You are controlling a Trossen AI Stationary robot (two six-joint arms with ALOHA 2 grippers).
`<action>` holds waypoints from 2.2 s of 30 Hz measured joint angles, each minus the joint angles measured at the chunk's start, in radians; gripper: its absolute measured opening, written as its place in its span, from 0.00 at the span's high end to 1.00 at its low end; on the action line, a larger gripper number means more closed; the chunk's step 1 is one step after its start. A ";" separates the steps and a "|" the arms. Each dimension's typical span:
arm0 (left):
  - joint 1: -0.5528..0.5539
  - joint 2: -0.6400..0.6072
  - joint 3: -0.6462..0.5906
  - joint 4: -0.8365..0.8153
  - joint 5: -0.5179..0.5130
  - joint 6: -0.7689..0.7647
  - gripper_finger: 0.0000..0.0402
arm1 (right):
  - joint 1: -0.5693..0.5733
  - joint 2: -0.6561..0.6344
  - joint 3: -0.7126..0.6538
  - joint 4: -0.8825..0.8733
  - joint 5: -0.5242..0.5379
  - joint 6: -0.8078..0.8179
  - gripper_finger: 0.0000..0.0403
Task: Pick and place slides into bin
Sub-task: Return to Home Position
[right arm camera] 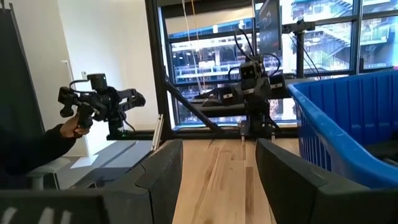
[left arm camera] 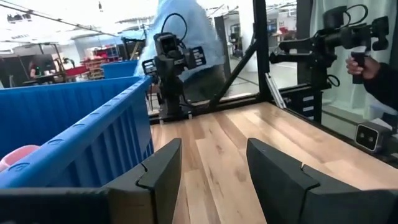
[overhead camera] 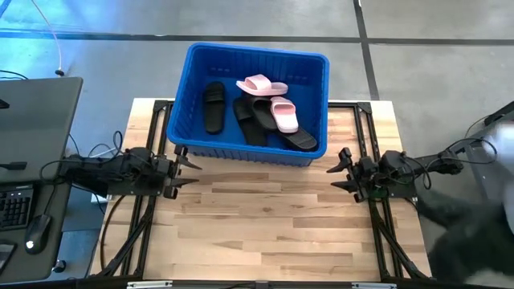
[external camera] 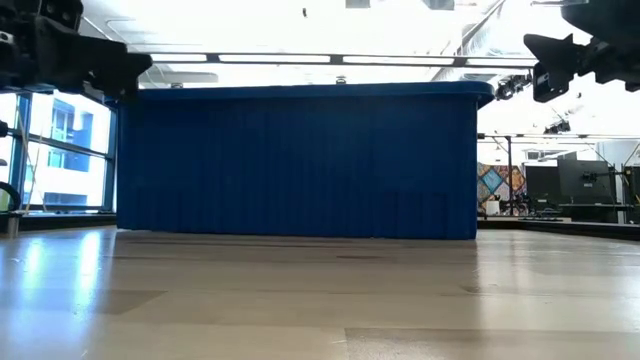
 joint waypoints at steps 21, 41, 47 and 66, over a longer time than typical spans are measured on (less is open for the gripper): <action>0.000 0.000 0.000 -0.012 -0.005 -0.024 0.57 | 0.000 0.000 -0.001 -0.044 0.000 -0.034 0.51; 0.000 0.000 0.001 -0.012 -0.005 -0.023 0.57 | 0.000 0.000 -0.001 -0.044 0.000 -0.034 0.51; 0.000 0.000 0.001 -0.012 -0.005 -0.023 0.57 | 0.000 0.000 -0.001 -0.044 0.000 -0.034 0.52; 0.000 0.000 0.001 -0.012 -0.005 -0.023 0.57 | 0.000 0.000 -0.001 -0.044 0.000 -0.034 0.51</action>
